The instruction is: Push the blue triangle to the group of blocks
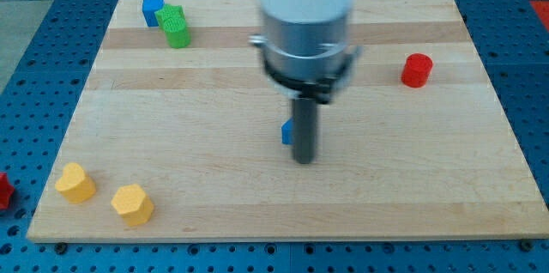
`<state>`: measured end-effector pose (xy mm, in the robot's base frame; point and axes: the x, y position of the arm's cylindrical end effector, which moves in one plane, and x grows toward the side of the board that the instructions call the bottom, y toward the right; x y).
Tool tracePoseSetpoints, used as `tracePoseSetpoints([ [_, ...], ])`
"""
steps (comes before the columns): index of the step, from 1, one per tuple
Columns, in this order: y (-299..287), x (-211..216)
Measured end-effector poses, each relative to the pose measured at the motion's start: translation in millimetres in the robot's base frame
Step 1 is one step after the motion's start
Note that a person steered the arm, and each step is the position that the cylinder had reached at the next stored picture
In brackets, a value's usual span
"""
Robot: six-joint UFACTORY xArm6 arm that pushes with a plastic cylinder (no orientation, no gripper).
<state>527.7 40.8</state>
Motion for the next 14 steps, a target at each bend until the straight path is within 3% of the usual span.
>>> tracePoseSetpoints([
  [1,19,-18],
  [2,-33,-59],
  [3,-63,-17],
  [4,-7,-3],
  [5,-72,18],
  [7,-214,-44],
  [8,-201,-8],
  [10,-156,-36],
  [11,-115,-8],
  [12,-93,-24],
  [13,-183,-45],
  [14,-222,-45],
])
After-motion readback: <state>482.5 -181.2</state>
